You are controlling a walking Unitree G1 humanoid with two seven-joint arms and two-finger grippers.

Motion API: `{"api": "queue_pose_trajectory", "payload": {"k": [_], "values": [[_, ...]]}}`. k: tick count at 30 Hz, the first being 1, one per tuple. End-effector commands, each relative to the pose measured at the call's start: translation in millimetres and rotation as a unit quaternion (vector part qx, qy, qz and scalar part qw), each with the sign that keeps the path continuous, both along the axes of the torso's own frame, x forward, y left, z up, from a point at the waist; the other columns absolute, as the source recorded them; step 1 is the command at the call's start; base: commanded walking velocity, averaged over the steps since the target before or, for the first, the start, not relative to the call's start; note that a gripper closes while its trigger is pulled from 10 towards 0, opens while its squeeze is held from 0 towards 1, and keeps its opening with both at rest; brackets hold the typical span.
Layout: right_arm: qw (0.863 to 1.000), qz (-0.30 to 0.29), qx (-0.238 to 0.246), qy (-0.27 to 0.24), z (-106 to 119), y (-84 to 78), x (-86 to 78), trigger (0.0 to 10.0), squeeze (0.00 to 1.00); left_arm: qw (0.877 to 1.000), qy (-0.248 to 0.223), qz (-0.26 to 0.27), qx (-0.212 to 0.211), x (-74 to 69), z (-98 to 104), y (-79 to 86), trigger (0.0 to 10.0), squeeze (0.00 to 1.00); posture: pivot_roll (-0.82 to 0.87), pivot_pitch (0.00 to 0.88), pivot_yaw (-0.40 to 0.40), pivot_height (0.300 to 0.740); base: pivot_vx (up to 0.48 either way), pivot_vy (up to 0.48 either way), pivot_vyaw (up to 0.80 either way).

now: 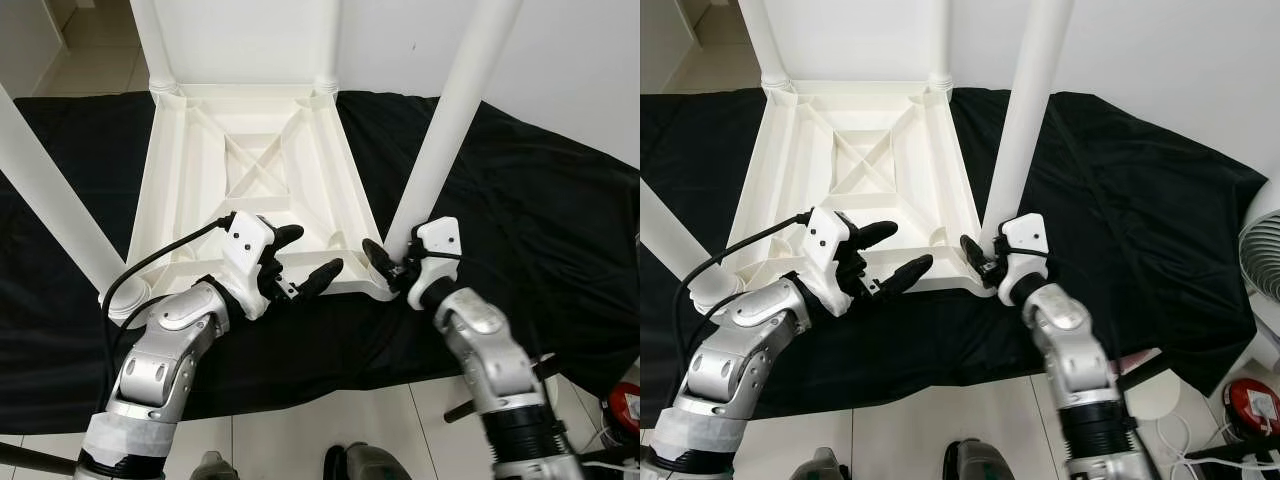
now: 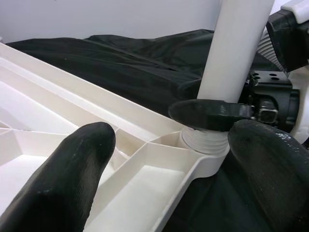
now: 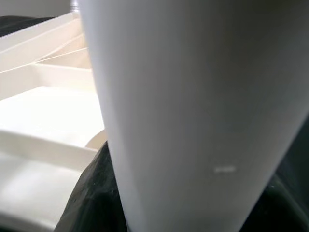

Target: Building children table

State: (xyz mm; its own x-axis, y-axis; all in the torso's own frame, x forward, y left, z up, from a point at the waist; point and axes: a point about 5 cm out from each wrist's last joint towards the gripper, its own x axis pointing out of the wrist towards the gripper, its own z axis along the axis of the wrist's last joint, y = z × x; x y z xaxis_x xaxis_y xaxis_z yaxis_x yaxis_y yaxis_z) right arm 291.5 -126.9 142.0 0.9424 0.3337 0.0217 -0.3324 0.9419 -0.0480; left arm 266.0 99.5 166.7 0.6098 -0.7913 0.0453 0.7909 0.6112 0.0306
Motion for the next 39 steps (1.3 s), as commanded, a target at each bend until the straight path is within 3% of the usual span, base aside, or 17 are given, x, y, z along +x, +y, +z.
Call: {"api": "queue_pose_trajectory", "payload": {"k": [1, 6, 7, 8, 9, 10, 17, 18, 24, 29, 30, 31, 32, 36, 39], "values": [[0.997, -0.069, -0.016, 0.025, -10, 0.2, 1.4, 0.0, 0.0, 0.998, 0.014, 0.061, -0.005, 6.0, -5, 0.1, 10.0, 0.0, 0.0, 0.05, -0.043, 0.74, 0.0, 0.0, 0.0], [0.991, -0.123, 0.038, 0.029, -6, 8.3, 2.1, 0.0, 0.0, 0.997, 0.005, 0.079, -0.025, 10.7, 3, -5.2, 10.0, 0.0, -0.02, 0.054, -0.041, 0.74, 0.0, 0.0, 0.0], [0.991, -0.123, 0.05, 0.021, -2, 11.5, 1.6, 2.4, 0.0, 0.994, 0.009, 0.1, -0.031, 14.7, 5, -4.2, 10.0, 0.0, -0.02, 0.054, -0.041, 0.74, 0.0, 0.0, 0.0], [0.991, -0.121, 0.057, 0.014, 1, 13.5, 1.2, 2.4, 0.0, 0.993, 0.013, 0.114, -0.035, 17.5, 6, -3.5, 10.0, 0.0, -0.02, 0.054, -0.041, 0.74, 0.0, 0.0, 0.0], [0.991, -0.116, 0.065, 0.007, 4, 15.8, 0.3, 4.1, 0.0, 0.991, 0.017, 0.126, -0.042, 19.4, 7, -2.8, 10.0, 0.0, -0.02, 0.056, -0.039, 0.74, 0.0, 0.0, 0.0], [0.992, -0.104, 0.068, -0.001, 7, 18.3, -1.3, 10.0, 0.0, 0.989, 0.019, 0.137, -0.05, 21.0, 10, -2.4, 10.0, 0.0, -0.02, 0.056, -0.037, 0.74, 0.0, 0.0, 0.0], [0.996, -0.025, 0.072, -0.039, 21, 14.8, -5.5, 10.0, 0.0, 0.989, -0.006, 0.14, -0.037, 21.4, 15, -0.7, 10.0, 0.0, -0.01, 0.048, -0.039, 0.74, 0.0, 0.0, 0.0], [0.997, -0.007, 0.07, -0.045, 24, 14.1, -7.1, 10.0, 1.0, 0.99, -0.027, 0.133, -0.026, 19.6, 17, -0.6, 10.0, 0.0, -0.01, 0.043, -0.038, 0.74, 0.0, 0.0, 0.0], [0.996, 0.027, 0.067, -0.052, 27, 11.8, -10.1, 10.0, 1.0, 0.994, -0.04, 0.097, -0.014, 15.2, 17, -2.8, 10.0, 0.0, -0.01, 0.04, -0.039, 0.74, 0.0, 0.0, 0.0], [0.995, 0.054, 0.049, -0.062, 30, -4.9, -12.8, 10.0, 1.0, 0.999, -0.017, 0.05, -0.011, 7.5, 15, -7.4, 10.0, 0.0, -0.01, 0.031, -0.043, 0.74, 0.0, 0.0, 0.0], [0.995, 0.063, 0.041, -0.065, 30, -10.5, -12.8, 10.0, 0.68, 0.999, -0.015, 0.04, -0.005, 4.9, 13, -8.5, 10.0, 0.0, -0.01, 0.026, -0.045, 0.74, 0.0, 0.0, 0.0], [0.995, 0.063, 0.041, -0.065, 30, -10.5, -12.8, 10.0, 0.68, 0.999, -0.015, 0.04, -0.005, 4.9, 13, -8.5, 10.0, 0.0, -0.01, 0.026, -0.045, 0.74, 0.0, 0.0, 0.0], [0.995, 0.079, 0.031, -0.062, 30, -18.0, -12.2, 10.0, 0.0, 1.0, -0.01, 0.026, 0.002, 1.5, 10, -8.9, 10.0, 0.0, -0.01, 0.026, -0.045, 0.74, 0.0, 0.0, 0.0], [0.992, 0.118, -0.006, -0.053, 27, -32.8, -9.9, 10.0, 0.0, 1.0, -0.004, 0.007, 0.027, -2.3, 2, -8.2, 10.0, 0.0, -0.01, 0.015, -0.035, 0.74, 0.0, 0.0, 0.0], [0.985, 0.156, -0.068, -0.036, 16, -39.4, -1.8, 10.0, 0.0, 0.998, 0.005, -0.033, 0.057, -10.2, -11, -17.5, 10.0, 0.0, -0.01, 0.003, -0.028, 0.74, 0.0, 0.0, 0.0]]}}
